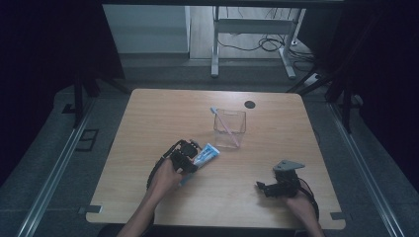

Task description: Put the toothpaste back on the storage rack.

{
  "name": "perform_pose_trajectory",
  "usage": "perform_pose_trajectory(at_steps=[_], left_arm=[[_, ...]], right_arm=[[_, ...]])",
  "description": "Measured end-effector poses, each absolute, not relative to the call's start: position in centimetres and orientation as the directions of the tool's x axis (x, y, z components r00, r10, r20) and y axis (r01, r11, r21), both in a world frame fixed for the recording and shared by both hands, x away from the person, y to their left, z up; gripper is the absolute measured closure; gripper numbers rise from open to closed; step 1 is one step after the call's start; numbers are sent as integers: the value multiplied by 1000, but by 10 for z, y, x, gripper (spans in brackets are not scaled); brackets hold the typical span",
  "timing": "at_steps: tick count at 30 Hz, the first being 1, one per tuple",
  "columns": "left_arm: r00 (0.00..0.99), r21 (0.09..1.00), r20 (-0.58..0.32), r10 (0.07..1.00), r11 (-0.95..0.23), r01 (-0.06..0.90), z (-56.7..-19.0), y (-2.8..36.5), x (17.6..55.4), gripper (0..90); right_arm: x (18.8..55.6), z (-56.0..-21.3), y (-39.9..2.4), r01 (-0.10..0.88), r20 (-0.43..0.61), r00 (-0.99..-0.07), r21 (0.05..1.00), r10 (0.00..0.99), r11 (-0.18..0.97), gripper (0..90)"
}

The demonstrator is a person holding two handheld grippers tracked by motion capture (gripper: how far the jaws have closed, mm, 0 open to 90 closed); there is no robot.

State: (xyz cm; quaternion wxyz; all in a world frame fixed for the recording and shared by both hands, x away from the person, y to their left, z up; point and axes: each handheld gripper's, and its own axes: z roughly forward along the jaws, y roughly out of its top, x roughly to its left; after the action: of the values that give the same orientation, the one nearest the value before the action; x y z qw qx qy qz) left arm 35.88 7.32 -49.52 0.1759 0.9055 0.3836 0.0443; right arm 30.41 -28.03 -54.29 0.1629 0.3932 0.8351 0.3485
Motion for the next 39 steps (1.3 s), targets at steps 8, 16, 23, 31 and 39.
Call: perform_pose_trajectory(at_steps=[8, 16, 23, 31, 39], left_arm=[[706, 421, -83, 703, -617, 665, -486, 82, 355, 734], [725, 500, -102, 681, -595, 629, -468, 89, 348, 734], [741, 548, -107, 663, -583, 601, -454, 92, 344, 735], [753, 602, -95, 651, -565, 564, -438, 90, 345, 735], [755, 635, -89, 649, -547, 545, -423, 86, 350, 735]], right_arm=[[304, -543, -280, 544, 3, -637, 710, 771, 447, 52], [304, -543, -280, 544, 3, -637, 710, 771, 446, 53], [304, -543, -281, 540, 0, -638, 712, 770, 448, 55], [304, -543, -281, 540, 0, -637, 714, 771, 446, 62], [304, -543, -281, 541, 1, -635, 714, 773, 444, 65]])
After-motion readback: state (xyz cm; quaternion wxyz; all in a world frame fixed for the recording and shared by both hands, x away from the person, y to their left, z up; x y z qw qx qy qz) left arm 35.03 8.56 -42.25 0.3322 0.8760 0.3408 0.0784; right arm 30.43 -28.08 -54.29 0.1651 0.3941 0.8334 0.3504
